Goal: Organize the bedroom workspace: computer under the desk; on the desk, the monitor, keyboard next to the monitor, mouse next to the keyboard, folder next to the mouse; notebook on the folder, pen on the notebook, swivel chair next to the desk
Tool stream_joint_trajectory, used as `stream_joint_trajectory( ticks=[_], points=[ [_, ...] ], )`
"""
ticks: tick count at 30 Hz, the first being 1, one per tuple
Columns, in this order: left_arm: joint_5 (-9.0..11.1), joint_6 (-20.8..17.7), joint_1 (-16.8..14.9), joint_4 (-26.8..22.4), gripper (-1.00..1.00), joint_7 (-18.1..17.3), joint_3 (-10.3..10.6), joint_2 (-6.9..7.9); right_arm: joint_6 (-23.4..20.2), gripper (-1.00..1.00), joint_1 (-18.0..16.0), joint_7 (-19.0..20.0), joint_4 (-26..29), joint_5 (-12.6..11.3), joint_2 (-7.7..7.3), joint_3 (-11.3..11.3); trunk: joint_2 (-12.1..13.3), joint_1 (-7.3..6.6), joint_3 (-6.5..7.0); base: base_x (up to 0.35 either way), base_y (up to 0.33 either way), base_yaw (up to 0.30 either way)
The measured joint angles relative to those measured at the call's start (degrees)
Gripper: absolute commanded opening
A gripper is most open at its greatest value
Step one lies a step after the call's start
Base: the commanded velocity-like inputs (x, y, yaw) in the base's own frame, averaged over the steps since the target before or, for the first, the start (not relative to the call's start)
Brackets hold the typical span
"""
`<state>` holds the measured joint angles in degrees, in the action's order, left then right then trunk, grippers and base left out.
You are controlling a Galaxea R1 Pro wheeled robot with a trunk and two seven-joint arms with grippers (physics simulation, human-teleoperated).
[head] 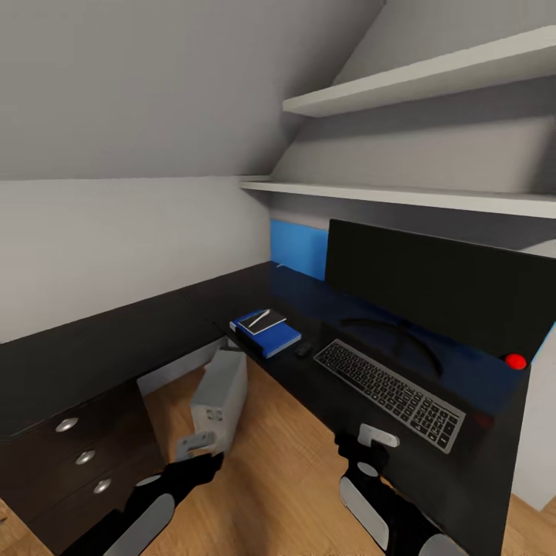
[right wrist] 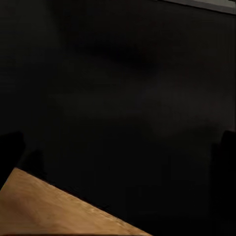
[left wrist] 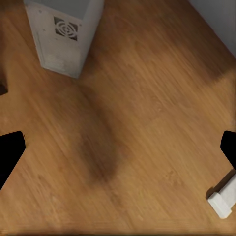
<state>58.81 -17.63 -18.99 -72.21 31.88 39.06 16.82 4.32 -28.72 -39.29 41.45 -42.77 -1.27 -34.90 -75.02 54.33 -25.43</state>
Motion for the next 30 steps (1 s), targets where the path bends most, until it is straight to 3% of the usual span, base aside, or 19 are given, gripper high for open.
stream_joint_trajectory(
  ticks=[12, 14, 16, 17, 18, 20, 23, 27, 30],
  points=[
    [-0.23, 0.39, 0.03, 6.39, 1.00, -0.08, -0.21, 0.41, 0.00, 1.00, 0.34, -0.80, -0.16, 1.58, 2.31, -0.20, 0.00, -0.01, 0.00, -0.010, 0.007, 0.173],
    [-0.18, 0.59, 0.02, 11.51, 1.00, -0.18, -0.19, 1.12, -0.02, 1.00, 0.40, -0.23, -0.56, 0.67, 3.72, -0.68, 0.01, 0.00, -0.02, 0.000, 0.000, 0.270],
    [-0.16, 1.30, 0.01, 13.99, 1.00, -0.28, -0.14, 1.51, 0.02, 1.00, 0.42, -0.19, -0.63, 0.48, 4.07, -1.76, 0.01, 0.00, -0.02, 0.000, 0.000, 0.271],
    [-0.15, 1.76, 0.01, 14.78, 1.00, -0.32, -0.12, 1.59, 0.02, 1.00, 0.44, -0.20, -0.65, 0.51, 4.15, -2.25, 0.01, 0.00, -0.02, 0.000, 0.000, 0.273],
    [-0.11, 4.75, 0.00, 17.88, 1.00, -0.50, -0.01, 1.79, 0.04, 1.00, 0.46, -0.25, -0.71, 0.52, 4.32, -4.31, 0.01, 0.00, -0.02, 0.000, 0.000, 0.273],
    [-0.08, 6.80, 0.00, 19.53, 1.00, -0.56, 0.20, 1.81, 0.05, 1.00, 0.47, -0.28, -0.74, 0.54, 4.38, -5.17, 0.01, 0.00, -0.02, 0.000, 0.000, 0.274],
    [-0.03, 9.53, 0.00, 21.59, 1.00, -0.64, 0.87, 1.79, 0.05, 1.00, 0.48, -0.28, -0.72, 0.55, 4.43, -5.99, 0.01, 0.00, -0.02, 0.000, 0.000, 0.274],
    [0.05, 13.12, 0.01, 25.65, 1.00, -0.80, 3.47, 1.72, 0.06, 1.00, 0.56, -0.24, -1.08, 0.56, 4.46, -6.86, 0.01, 0.00, -0.02, 0.000, 0.000, 0.274],
    [0.03, 13.66, 0.01, 26.69, 1.00, -0.83, 3.98, 1.68, 0.06, 1.00, 0.58, -0.23, -1.52, 0.61, 4.54, -7.02, 0.01, 0.00, -0.02, 0.000, 0.000, 0.275]
  ],
)
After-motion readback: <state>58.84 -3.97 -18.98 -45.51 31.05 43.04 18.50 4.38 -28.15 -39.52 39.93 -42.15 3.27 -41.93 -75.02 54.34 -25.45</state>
